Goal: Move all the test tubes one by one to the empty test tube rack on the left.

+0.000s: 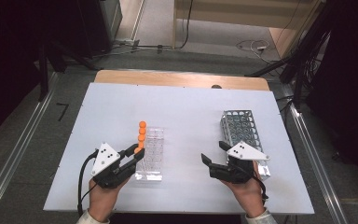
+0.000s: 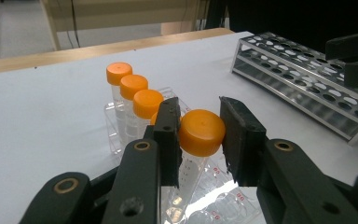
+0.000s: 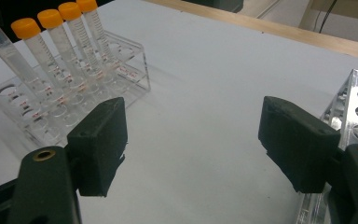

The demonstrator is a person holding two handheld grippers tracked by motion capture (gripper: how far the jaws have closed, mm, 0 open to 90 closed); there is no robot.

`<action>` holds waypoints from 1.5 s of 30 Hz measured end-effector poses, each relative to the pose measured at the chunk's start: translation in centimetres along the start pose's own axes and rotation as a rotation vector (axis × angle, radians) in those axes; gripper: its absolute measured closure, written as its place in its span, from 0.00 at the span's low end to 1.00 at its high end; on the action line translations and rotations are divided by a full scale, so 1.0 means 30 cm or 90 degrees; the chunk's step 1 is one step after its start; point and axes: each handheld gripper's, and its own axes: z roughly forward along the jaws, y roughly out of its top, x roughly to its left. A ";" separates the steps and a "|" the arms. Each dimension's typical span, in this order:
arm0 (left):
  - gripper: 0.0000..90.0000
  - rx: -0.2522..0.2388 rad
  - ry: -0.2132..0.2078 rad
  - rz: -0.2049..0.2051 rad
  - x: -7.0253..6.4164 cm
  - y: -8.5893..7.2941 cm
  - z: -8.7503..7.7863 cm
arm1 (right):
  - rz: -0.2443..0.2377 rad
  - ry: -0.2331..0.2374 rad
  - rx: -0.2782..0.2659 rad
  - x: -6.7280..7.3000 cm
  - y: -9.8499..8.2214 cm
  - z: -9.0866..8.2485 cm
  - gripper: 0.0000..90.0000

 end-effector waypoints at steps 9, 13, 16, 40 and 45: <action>0.74 0.008 0.003 0.001 0.001 -0.007 0.010 | -0.002 0.002 0.000 0.003 0.000 0.000 0.25; 0.73 0.009 0.001 0.000 0.001 -0.007 0.010 | -0.002 0.002 0.001 0.003 0.000 0.000 0.25; 0.71 0.012 0.001 -0.001 0.000 -0.009 0.013 | -0.002 0.002 0.001 0.003 0.000 0.000 0.25; 0.29 -0.003 0.042 -0.022 0.020 -0.002 0.008 | -0.001 -0.003 -0.007 -0.010 0.003 -0.009 0.25; 0.28 -0.008 0.047 -0.027 0.030 -0.001 0.003 | 0.004 -0.007 -0.008 -0.014 0.003 -0.011 0.24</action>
